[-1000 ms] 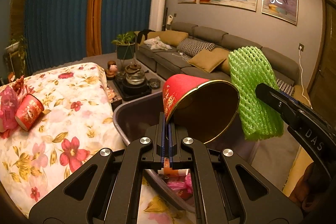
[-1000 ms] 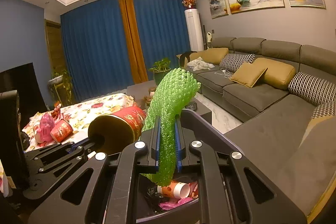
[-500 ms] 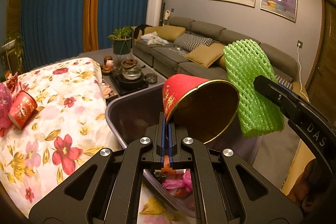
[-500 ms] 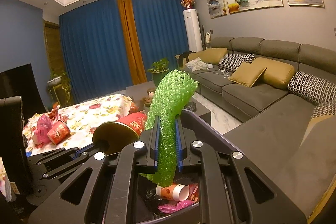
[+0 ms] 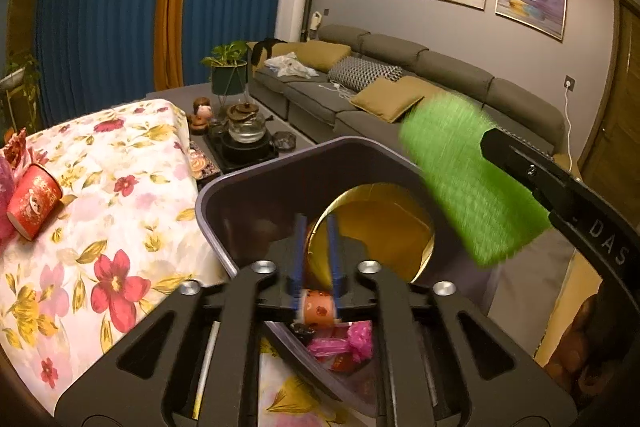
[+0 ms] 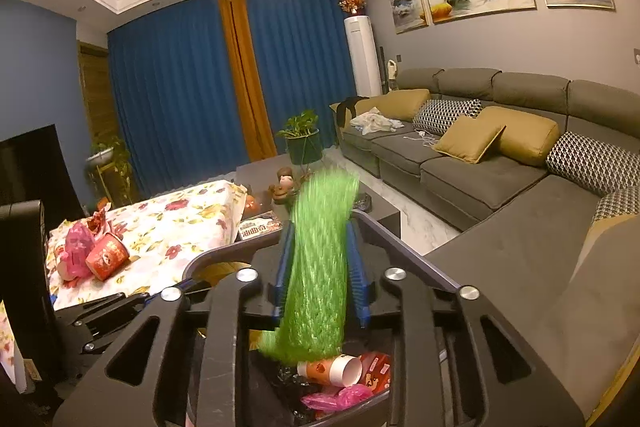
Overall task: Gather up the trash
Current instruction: 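Open both tools over the grey bin to drop the can and sleeve, then move both tools back over the table toward the blue mesh sleeve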
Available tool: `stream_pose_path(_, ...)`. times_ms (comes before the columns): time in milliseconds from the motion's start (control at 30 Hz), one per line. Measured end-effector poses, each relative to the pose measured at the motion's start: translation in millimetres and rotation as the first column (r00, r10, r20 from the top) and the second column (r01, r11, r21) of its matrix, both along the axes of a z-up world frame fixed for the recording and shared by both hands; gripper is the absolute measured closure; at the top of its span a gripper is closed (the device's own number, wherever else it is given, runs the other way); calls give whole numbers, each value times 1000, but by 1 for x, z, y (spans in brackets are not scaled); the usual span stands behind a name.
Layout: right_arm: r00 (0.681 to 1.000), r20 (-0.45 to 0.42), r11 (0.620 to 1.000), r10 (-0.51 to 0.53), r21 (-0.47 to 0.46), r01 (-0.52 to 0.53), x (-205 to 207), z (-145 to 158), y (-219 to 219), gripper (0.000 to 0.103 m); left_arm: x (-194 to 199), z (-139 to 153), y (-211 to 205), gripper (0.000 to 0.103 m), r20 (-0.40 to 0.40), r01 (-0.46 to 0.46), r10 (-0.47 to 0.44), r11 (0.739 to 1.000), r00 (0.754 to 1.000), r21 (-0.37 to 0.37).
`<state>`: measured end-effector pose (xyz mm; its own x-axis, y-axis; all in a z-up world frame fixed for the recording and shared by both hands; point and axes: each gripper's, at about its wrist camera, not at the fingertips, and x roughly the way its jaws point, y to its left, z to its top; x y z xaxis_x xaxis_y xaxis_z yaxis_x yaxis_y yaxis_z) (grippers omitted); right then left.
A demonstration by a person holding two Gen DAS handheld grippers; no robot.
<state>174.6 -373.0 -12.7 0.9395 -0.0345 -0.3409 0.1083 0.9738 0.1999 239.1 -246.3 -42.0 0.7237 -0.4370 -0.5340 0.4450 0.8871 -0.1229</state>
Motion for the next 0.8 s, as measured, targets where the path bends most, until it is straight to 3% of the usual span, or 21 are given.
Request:
stream_pose_path(33, 1000, 1, 1000, -3, 2, 3, 0, 0, -1, 67, 0, 1, 1, 68, 2, -6, 6, 1000, 1000, -1)
stream_pose_path(100, 1000, 7, 1000, -14, 4, 14, -2, 1, -1, 56, -1, 2, 7, 55, 6, -19, 20, 1000, 1000, -19)
stream_pose_path(233, 1000, 23, 1000, -20, 5, 20, -8, 4, -1, 48, -7, 8, 20, 34, 35, -56, 57, 998, 998, -33)
stream_pose_path(467, 999, 49, 1000, -11, -13, 11, -21, 11, 14, 30, -24, 18, 50, 20, 73, -133, 135, 990, 988, -36)
stream_pose_path(800, 997, 57, 999, 43, -17, -42, -31, 19, 51, 27, -46, 23, 121, 16, 88, -308, 308, 951, 947, -12)
